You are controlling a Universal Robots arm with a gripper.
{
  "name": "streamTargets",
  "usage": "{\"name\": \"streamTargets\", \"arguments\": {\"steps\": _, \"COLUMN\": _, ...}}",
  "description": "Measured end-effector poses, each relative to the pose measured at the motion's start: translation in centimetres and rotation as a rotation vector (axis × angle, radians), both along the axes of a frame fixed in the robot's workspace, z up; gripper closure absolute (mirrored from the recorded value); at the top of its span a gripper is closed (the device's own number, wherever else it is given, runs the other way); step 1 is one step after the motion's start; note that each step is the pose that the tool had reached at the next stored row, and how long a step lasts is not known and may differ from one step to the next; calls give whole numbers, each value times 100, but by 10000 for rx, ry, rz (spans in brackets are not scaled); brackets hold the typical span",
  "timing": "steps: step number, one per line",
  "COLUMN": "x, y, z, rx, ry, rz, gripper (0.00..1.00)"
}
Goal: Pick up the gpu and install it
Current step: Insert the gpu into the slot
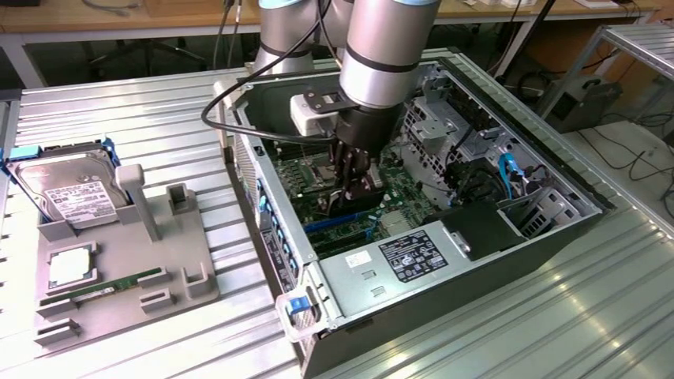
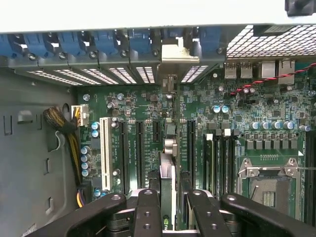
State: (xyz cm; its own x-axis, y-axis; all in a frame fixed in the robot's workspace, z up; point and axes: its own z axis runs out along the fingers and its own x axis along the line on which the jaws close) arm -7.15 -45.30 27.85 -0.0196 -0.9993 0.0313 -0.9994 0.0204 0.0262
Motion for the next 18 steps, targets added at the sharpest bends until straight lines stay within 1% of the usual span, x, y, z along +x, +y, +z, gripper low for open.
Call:
{"name": "streamTargets", "arguments": {"steps": 3, "x": -13, "y": 0, "z": -8, "rx": 2, "ry": -15, "rz": 0, "gripper": 74}}
{"name": "streamTargets", "arguments": {"steps": 5, "x": -23, "y": 1, "z": -14, "rx": 1, "ry": -36, "rz": 0, "gripper": 74}}
{"name": "streamTargets", "arguments": {"steps": 9, "x": -30, "y": 8, "z": -37, "rx": 1, "ry": -110, "rz": 17, "gripper": 74}}
{"name": "streamTargets", "arguments": {"steps": 13, "x": -39, "y": 25, "z": -58, "rx": 3, "ry": -128, "rz": 45, "gripper": 74}}
{"name": "streamTargets", "arguments": {"steps": 18, "x": -59, "y": 36, "z": -78, "rx": 2, "ry": -129, "rz": 83, "gripper": 74}}
